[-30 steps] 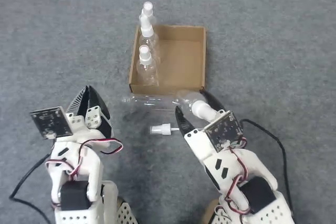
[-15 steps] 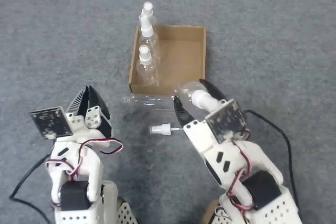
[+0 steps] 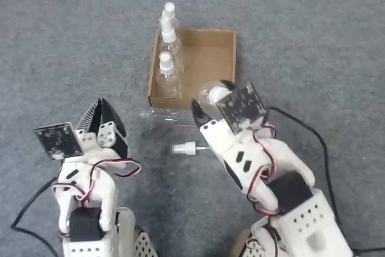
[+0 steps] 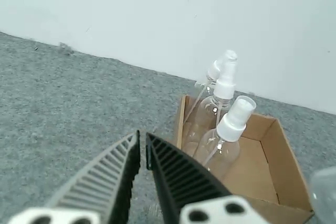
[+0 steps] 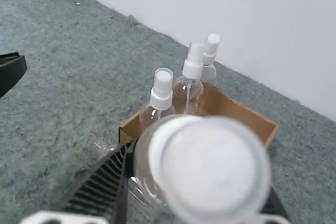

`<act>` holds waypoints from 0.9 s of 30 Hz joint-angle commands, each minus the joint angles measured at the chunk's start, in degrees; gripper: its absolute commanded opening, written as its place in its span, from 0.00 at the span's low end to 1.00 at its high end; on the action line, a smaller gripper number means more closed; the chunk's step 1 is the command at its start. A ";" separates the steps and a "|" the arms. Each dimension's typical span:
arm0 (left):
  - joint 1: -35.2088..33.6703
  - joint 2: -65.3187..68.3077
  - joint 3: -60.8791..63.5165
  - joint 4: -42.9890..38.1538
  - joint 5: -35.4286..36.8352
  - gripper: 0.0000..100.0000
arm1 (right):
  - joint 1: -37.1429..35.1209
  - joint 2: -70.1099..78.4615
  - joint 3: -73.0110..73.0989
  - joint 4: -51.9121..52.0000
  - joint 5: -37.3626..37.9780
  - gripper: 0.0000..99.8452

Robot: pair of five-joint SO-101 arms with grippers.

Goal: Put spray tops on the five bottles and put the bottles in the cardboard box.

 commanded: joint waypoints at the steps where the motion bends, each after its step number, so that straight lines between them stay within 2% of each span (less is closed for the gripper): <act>1: -0.35 -0.88 -2.42 -1.23 -0.26 0.01 | 1.36 4.09 -6.68 -0.48 -0.70 0.13; 11: -0.44 -0.88 -1.89 -1.32 -0.44 0.01 | 3.65 12.26 -11.87 -0.48 -0.79 0.13; 20: -0.53 -0.88 3.82 -10.20 -0.44 0.01 | 6.02 19.21 -17.23 -0.48 -0.79 0.13; 27: -0.62 -0.88 4.35 -10.64 -0.53 0.01 | 6.11 25.54 -20.84 -0.57 -0.79 0.13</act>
